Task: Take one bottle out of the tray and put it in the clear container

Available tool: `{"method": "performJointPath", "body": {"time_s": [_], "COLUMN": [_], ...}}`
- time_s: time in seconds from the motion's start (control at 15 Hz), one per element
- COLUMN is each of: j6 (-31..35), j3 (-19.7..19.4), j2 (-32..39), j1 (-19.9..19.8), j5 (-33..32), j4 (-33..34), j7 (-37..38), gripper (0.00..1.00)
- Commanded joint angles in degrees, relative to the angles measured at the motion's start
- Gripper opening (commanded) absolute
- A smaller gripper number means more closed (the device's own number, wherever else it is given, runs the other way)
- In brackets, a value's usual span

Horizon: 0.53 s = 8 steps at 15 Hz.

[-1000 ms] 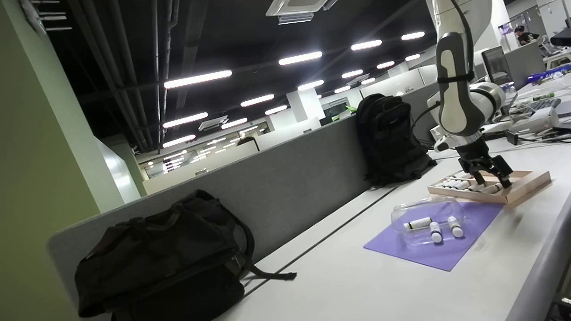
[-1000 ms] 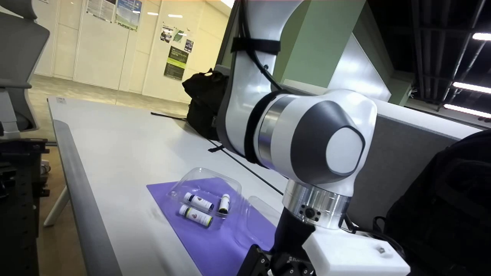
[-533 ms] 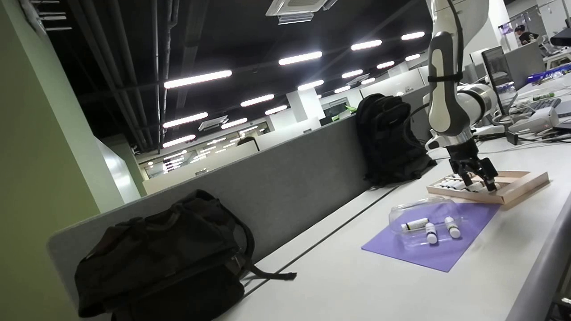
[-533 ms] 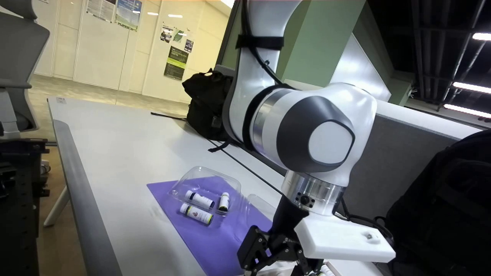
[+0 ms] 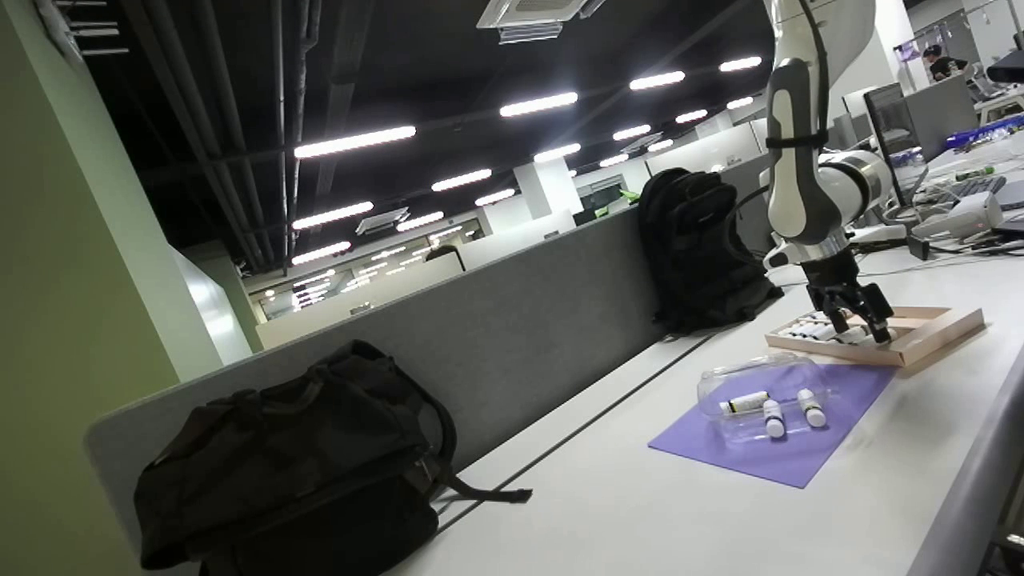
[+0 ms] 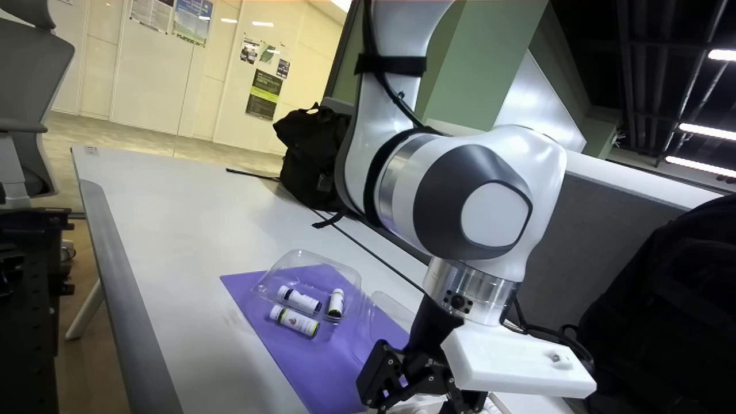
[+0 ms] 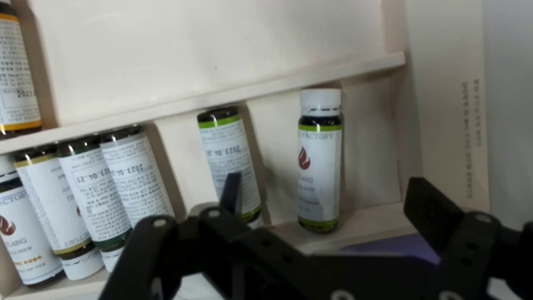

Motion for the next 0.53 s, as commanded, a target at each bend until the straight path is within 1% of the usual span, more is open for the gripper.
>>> {"method": "performJointPath", "body": {"time_s": [0.0, 0.13, 0.47], "j6": [1.6, 3.0, 6.6], "j3": [-1.8, -1.7, -2.6], "j2": [0.0, 0.3, 1.8], "j1": [1.1, 0.8, 1.8], "j5": [-0.5, -0.4, -1.7], "j4": [0.0, -0.2, -0.5], "j7": [1.1, 0.9, 1.5], "gripper": [1.00, 1.00, 1.00]}}
